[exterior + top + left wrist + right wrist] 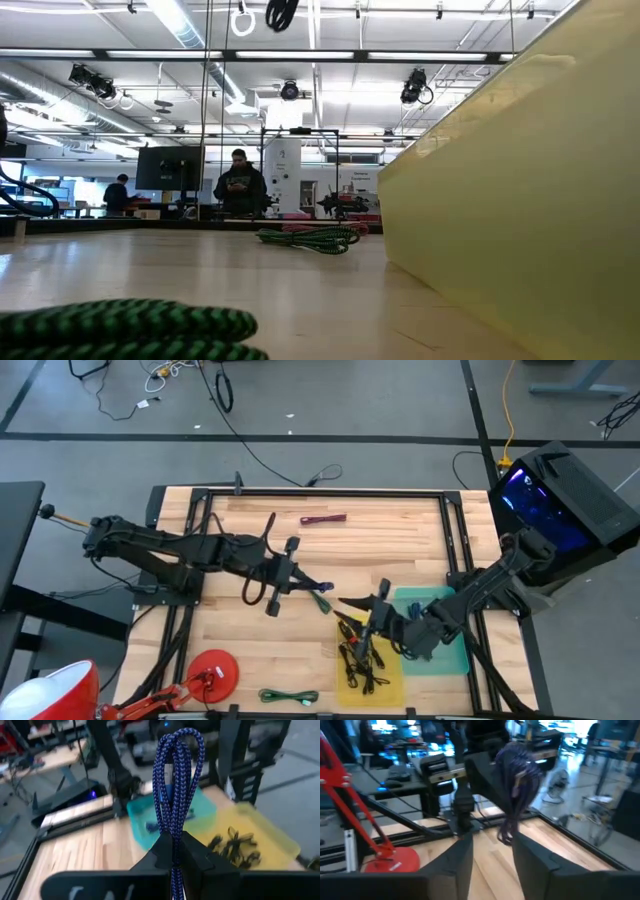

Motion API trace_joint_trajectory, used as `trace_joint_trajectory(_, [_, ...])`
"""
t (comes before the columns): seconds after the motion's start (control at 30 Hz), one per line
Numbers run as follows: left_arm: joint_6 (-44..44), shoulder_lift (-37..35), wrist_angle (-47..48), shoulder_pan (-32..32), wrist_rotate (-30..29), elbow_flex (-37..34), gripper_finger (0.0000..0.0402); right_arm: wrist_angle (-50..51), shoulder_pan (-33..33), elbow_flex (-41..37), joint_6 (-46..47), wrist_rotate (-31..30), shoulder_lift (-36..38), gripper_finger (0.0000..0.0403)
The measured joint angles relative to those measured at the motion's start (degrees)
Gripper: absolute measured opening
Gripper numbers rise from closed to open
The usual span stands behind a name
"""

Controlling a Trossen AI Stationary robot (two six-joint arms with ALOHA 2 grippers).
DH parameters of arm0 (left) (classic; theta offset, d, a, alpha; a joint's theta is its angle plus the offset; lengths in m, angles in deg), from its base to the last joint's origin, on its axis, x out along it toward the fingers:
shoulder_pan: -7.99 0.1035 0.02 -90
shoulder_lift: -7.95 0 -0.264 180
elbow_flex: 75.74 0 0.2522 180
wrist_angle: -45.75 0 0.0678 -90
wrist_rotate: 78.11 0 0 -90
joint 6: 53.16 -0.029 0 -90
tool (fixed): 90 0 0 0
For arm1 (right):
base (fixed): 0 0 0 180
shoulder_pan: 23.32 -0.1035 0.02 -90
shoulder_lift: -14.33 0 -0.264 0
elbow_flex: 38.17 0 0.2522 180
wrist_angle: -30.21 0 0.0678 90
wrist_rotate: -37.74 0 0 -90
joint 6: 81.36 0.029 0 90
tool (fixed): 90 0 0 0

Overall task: Pick & Place USB Port
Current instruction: Put the blue pattern charger cable into the blue bin

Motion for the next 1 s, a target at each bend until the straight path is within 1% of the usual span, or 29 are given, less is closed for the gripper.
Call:
trace_joint_trajectory(0.2, [0.2,0.0,-4.5,0.0,5.2,0.0,0.0017,-2.3,3.8,0.0,-2.3,4.8,-0.1,0.0184])
trace_joint_trajectory(0.3, [0.5,0.0,-5.1,0.0,6.1,0.0,0.0017,-3.5,5.5,0.0,-3.7,6.1,-0.1,0.0201])
trace_joint_trajectory(0.37, [0.5,0.0,-5.5,0.0,6.0,0.0,0.0017,-6.0,6.2,0.0,-5.3,8.0,-0.1,0.0209])
trace_joint_trajectory(0.47, [0.8,0.0,-5.2,0.0,6.0,0.0,0.0017,-9.6,7.3,0.0,-8.7,11.2,-0.1,0.0218])
trace_joint_trajectory(0.57, [1.7,0.7,-5.4,0.0,6.2,0.1,0.0017,-12.7,7.9,0.0,-11.5,12.0,-0.1,0.0221])
trace_joint_trajectory(0.67, [1.8,1.4,-5.6,0.0,6.5,0.1,0.0017,-13.4,8.3,-0.1,-12.8,12.4,-0.1,0.0218])
trace_joint_trajectory(0.73, [1.8,2.1,-5.8,0.0,6.5,0.1,0.0017,-13.5,8.4,-0.1,-12.8,12.4,-0.1,0.0204])
trace_joint_trajectory(0.8, [2.1,2.3,-5.6,0.0,6.4,0.1,0.0018,-13.2,8.5,-0.1,-12.3,12.5,-0.1,0.0172])
trace_joint_trajectory(0.87, [2.1,2.3,-5.6,0.0,6.3,0.1,0.0034,-13.0,8.5,-0.1,-12.6,12.6,-0.1,0.0116])
trace_joint_trajectory(0.93, [2.1,2.3,-5.6,0.1,6.3,0.0,0.0060,-13.0,8.5,-0.1,-13.4,12.7,-0.1,0.0045])
trace_joint_trajectory(0.97, [2.4,2.3,-5.6,0.1,6.3,0.0,0.0073,-13.1,8.5,-0.1,-14.1,12.7,-0.1,0.0028])
trace_joint_trajectory(1.0, [3.0,2.3,-5.9,0.1,6.3,0.0,0.0085,-13.4,8.5,-0.1,-14.5,12.5,-0.1,0.0024])
